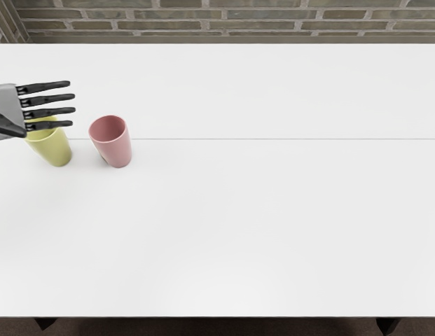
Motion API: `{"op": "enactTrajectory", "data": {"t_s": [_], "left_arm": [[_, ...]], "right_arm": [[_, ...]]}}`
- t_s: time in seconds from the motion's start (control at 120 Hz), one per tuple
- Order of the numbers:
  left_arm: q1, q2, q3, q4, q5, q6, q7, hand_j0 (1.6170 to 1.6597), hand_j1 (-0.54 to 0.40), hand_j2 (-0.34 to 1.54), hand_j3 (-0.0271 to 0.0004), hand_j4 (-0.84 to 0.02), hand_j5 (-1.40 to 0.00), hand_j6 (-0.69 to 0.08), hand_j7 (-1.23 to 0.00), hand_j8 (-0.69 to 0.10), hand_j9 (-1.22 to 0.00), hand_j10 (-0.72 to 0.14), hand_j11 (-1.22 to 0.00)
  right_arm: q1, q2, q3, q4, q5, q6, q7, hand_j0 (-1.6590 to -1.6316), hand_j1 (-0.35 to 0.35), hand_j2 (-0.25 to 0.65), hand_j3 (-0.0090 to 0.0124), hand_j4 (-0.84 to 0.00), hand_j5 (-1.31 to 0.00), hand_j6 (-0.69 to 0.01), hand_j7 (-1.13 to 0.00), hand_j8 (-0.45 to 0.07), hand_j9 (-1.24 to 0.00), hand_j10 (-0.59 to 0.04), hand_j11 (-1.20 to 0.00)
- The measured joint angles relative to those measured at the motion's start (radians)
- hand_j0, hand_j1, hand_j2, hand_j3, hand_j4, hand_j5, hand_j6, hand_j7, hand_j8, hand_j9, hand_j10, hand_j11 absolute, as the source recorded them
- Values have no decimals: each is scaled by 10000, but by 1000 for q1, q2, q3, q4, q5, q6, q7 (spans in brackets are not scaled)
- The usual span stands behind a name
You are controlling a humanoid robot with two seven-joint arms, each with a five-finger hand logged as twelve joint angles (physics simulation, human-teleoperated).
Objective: Pick up cup and place in cup with left hand
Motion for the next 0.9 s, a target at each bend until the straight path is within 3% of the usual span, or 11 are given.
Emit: {"op": "enactTrajectory", "data": {"t_s": [0.15, 0.267, 0.317, 0.425, 0.533, 0.575, 0.667, 0.783, 0.9], "left_arm": [[-9, -33, 0, 5, 12, 0, 2, 16581, 3486, -4, 0, 55, 8, 63, 6, 57, 4, 41, 2], [-122, -61, -3, 2, 197, 0, 5, 16581, 3486, -6, 0, 49, 8, 57, 5, 51, 4, 37, 3], [-161, -53, -16, -4, 295, 0, 20, 16581, 3487, -5, 0, 40, 6, 47, 5, 42, 3, 30, 2], [-168, -58, -71, -99, 557, 0, 70, 16581, 3491, -4, 0, 18, 3, 20, 2, 17, 2, 11, 2], [-222, -92, -110, -171, 800, 0, 92, 16581, 3491, -3, 0, -5, 0, -7, 0, -8, 1, -8, 1], [-236, -144, -117, -186, 883, 7, 104, 16581, 3491, 2, 0, -8, -1, -11, 0, -12, 0, -10, 1], [-218, -284, -121, -197, 1092, 122, 140, 16580, 3491, 2, 0, -22, -3, -28, -2, -26, 0, -20, 1], [-216, -456, -91, -146, 1360, 319, 159, 16580, 3491, 5, 0, -29, -4, -38, -2, -35, -1, -26, 0], [-219, -479, 15, -90, 1498, 465, 166, 16580, 3491, 6, 0, -32, -5, -41, -3, -39, -1, -27, 0]], "right_arm": [[0, 0, -1, -1, -1, -1, -1, -16581, -3160, -56, 0, -275, -358, -275, -358, -275, -358, -275, -358], [-1, 0, -2, -2, 0, -1, -1, -16581, -3160, -55, 0, -275, -358, -275, -358, -275, -358, -275, -358], [-2, 0, -3, -2, 0, -1, -1, -16581, -3160, -55, 0, -275, -358, -275, -358, -275, -358, -276, -358], [-2, 0, -3, -2, 0, -1, -1, -16581, -3160, -55, 0, -275, -358, -275, -358, -275, -358, -275, -358], [-2, 0, -3, -2, 0, -1, -1, -16581, -3160, -56, 0, -275, -358, -275, -358, -275, -358, -275, -358], [-2, 0, -3, -2, 0, -1, -1, -16581, -3160, -56, 0, -275, -358, -274, -358, -274, -358, -274, -358], [-2, 0, -3, -2, 0, -1, -1, -16581, -3160, -56, 0, -275, -358, -275, -358, -275, -358, -275, -358], [-2, 0, -3, -2, 0, -1, -1, -16581, -3160, -56, 0, -275, -358, -275, -358, -275, -358, -275, -358], [-2, 0, -3, -2, 0, -1, -1, -16581, -3160, -56, 0, -275, -358, -275, -358, -276, -358, -276, -358]]}}
